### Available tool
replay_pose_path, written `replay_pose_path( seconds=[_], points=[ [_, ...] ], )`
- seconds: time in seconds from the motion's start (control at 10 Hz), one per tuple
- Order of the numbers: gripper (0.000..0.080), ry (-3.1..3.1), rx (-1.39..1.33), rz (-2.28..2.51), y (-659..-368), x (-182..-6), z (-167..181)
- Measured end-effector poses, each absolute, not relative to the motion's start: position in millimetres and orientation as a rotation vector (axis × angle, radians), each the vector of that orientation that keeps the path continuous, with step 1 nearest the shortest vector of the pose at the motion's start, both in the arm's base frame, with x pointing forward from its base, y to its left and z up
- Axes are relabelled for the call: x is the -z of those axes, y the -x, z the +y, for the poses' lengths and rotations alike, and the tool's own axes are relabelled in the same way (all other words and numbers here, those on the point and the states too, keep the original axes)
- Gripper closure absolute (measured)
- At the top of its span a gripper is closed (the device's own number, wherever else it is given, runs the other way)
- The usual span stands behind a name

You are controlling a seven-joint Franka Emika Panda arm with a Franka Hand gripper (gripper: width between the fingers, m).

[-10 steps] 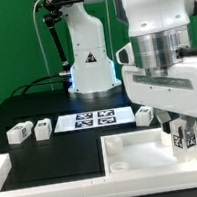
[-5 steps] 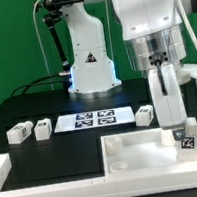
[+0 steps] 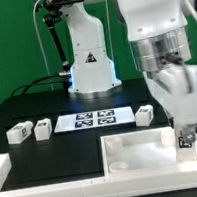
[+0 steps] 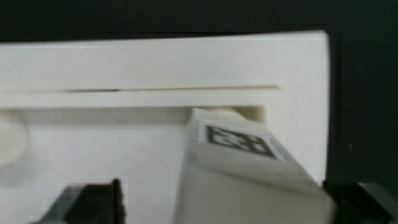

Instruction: Assemble square table

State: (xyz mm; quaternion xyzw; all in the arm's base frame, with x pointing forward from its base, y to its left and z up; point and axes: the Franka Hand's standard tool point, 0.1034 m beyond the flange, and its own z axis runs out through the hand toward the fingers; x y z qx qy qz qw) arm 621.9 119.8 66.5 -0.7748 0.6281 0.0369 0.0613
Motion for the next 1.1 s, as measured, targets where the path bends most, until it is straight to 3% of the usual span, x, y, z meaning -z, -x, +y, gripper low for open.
replay_pose_path(
  seconds=[0.9, 1.1],
  points=[
    [0.015, 2.941, 0.032, 0.908, -626.7, -65.4, 123.6],
    [0.0396, 2.935, 0.031, 0.929, -626.5, -64.9, 123.4]
  ],
)
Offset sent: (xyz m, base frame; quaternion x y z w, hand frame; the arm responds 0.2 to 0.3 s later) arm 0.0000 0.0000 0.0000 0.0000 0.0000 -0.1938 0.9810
